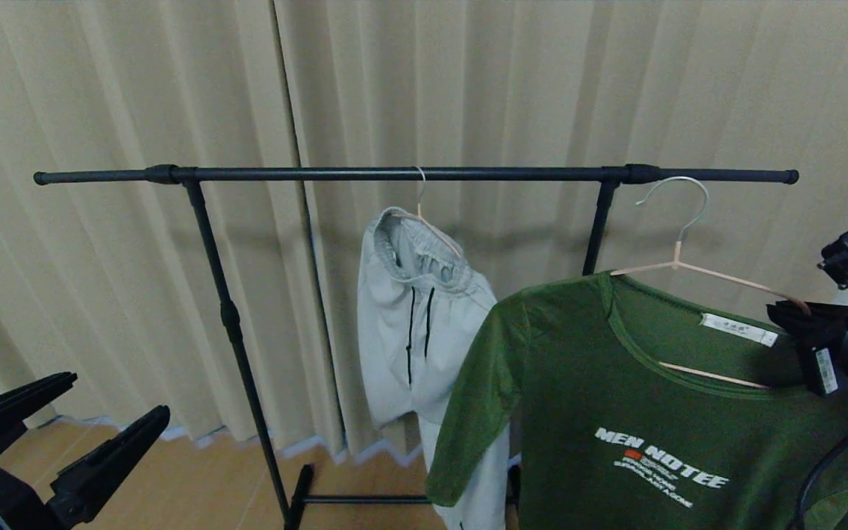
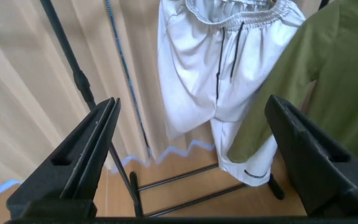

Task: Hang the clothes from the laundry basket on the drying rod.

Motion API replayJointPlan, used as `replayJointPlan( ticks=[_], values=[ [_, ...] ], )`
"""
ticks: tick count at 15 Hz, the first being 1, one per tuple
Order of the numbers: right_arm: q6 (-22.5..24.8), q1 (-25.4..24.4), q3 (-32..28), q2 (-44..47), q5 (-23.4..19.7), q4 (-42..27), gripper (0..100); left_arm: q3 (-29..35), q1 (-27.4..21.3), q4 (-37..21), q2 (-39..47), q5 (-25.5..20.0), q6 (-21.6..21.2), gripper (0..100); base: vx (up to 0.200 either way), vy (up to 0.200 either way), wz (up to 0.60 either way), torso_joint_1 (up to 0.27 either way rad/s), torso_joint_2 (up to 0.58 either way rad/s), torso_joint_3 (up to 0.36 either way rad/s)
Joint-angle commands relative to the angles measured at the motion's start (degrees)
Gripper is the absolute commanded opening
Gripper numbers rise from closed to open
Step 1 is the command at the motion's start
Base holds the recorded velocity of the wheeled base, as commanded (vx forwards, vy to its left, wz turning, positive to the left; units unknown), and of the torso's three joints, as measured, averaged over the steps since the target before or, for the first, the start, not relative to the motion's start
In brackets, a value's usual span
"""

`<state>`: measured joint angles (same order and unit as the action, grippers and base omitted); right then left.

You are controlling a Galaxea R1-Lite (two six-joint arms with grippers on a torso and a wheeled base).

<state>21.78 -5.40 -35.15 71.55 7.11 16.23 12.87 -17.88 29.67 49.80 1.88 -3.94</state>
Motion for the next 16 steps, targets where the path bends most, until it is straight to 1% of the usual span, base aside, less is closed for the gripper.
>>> replayJointPlan(
  ticks=[1,5,10,12,14,16],
  values=[
    [0.10,1.80,0.17,-0.62,0.01,-0.05,0,-0.04,0.22,0.04,-0.05,0.06,-0.11,100,0.000,0.000,0.00,0.000,0.00,0.000],
    [2.21,5.66,1.22,-2.64,0.01,-0.93,0,-0.13,0.22,0.04,-0.14,0.06,-0.11,100,0.000,0.000,0.00,0.000,0.00,0.000],
    [2.30,9.79,1.40,-5.72,0.01,-6.12,0,-0.57,0.04,0.04,-1.02,-0.03,-0.98,100,0.000,0.000,0.00,0.000,0.00,0.000],
    [2.12,11.46,2.63,-5.98,-0.08,-6.12,0,-1.01,-0.05,0.04,-1.46,-0.03,-1.25,100,0.000,0.000,0.00,0.000,0.00,0.000],
    [2.12,12.26,2.80,-5.80,-0.08,-6.29,0,-1.27,-0.05,0.04,-2.43,-0.12,-2.13,100,0.000,0.000,0.00,0.000,0.00,0.000],
    [2.12,12.26,2.27,-5.54,-0.08,-6.21,0,-1.62,-1.10,0.04,-3.30,-0.12,-2.04,100,0.000,0.000,0.00,0.000,0.00,0.000]
  ],
)
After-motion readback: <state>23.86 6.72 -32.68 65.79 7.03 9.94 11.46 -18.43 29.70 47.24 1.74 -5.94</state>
